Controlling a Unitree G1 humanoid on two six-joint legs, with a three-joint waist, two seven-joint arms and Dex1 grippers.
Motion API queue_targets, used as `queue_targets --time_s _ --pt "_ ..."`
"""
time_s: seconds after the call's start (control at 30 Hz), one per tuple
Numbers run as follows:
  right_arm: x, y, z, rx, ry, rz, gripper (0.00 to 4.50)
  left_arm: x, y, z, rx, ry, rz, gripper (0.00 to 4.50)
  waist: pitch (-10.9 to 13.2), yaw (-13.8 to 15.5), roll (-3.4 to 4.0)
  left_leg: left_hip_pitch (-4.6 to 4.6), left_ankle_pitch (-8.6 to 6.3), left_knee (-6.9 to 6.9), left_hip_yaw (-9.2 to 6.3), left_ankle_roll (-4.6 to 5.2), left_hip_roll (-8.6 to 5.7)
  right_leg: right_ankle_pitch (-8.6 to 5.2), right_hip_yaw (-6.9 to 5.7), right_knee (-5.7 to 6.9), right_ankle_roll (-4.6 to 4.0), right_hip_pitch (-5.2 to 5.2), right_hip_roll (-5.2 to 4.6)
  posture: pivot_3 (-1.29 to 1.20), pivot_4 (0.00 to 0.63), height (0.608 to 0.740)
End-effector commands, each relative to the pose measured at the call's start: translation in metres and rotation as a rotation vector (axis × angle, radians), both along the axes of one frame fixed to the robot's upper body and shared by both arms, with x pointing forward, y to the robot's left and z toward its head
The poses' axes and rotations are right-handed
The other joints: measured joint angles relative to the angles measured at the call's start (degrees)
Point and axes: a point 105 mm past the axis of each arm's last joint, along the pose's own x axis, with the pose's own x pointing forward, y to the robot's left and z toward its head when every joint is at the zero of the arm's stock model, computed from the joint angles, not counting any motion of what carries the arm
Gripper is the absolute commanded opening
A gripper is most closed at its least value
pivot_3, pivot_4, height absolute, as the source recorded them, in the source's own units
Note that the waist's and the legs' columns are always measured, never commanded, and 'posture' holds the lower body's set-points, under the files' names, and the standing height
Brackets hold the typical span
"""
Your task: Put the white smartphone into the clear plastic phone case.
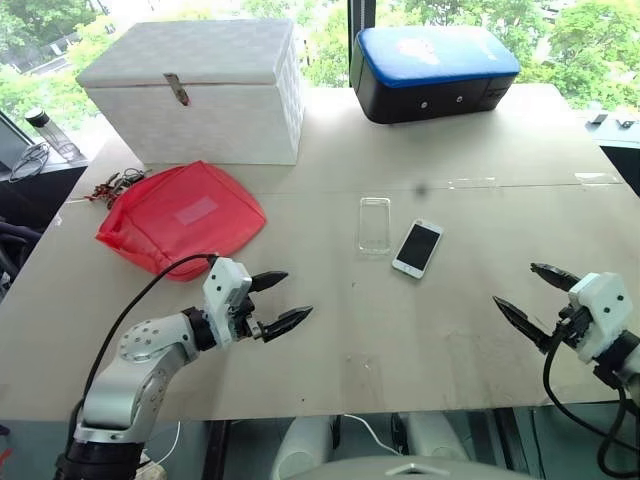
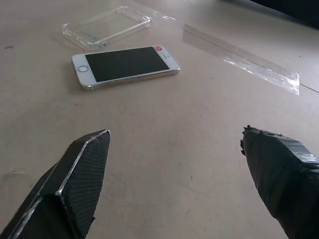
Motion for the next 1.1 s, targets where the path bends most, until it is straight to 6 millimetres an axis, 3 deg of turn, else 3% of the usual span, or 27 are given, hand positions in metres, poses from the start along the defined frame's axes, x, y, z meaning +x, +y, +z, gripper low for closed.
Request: queue_targets --time_s 0.03,0.1,0.27,0.5,0.8,0.97,1.1 --pt "-0.006 0.003 0.014 0.007 -0.054 -0.007 4.45 0.011 0.000 0.019 -0.013 -0.070 -0.014 4.50 0.0 0.2 0.01 0.00 0.00 0.00 0.00 0.00 0.00 0.00 0.00 0.00 0.00 0.00 0.00 0.00 0.150 0.740" --pt "-0.009 0.013 0.018 0.041 -0.082 -0.009 4.45 0.043 -0.004 0.032 -0.014 -0.111 -0.010 4.50 0.0 1.6 0.04 -0.05 0.00 0.03 -0.14 0.01 -0.01 0.00 -0.16 0.00 0.00 0.00 0.00 0.00 0.150 0.740" --pt "-0.013 0.029 0.032 0.094 -0.104 0.030 4.45 0.088 -0.022 0.047 0.047 -0.153 -0.126 4.50 0.0 1.6 0.08 -0.08 0.11 0.13 -0.23 -0.19 -0.12 0.01 -0.52 -0.01 0.00 0.11 0.04 0.00 0.150 0.740" --pt "-0.021 0.047 0.038 0.087 -0.101 0.064 4.45 0.122 -0.050 0.040 0.376 -0.211 -0.544 4.50 0.0 0.3 0.00 -0.28 0.09 0.16 -0.28 -0.14 -0.34 -0.02 -0.74 -0.01 0.05 -0.02 0.15 0.00 0.150 0.740" --pt "-0.041 0.052 0.040 0.093 -0.115 -0.049 4.45 0.140 -0.085 0.031 0.727 -0.284 -0.715 4.50 0.2 -0.7 -0.28 -0.37 0.06 0.17 -0.43 -0.08 -0.59 -0.13 -0.76 0.04 0.23 -0.05 0.05 0.00 0.150 0.740" --pt "-0.051 0.058 0.035 0.105 -0.103 -0.093 4.50 0.147 -0.094 0.032 0.804 -0.267 -0.695 2.42 0.2 -1.1 -0.31 -0.35 0.06 0.21 -0.50 -0.05 -0.63 -0.16 -0.76 0.09 0.27 -0.04 0.00 0.00 0.150 0.740" --pt "-0.055 0.061 0.032 0.113 -0.100 -0.123 4.50 0.149 -0.103 0.034 0.763 -0.234 -0.665 0.28 0.2 -1.1 -0.31 -0.36 0.06 0.22 -0.56 -0.06 -0.64 -0.17 -0.80 0.10 0.29 -0.04 0.01 0.00 0.150 0.740"
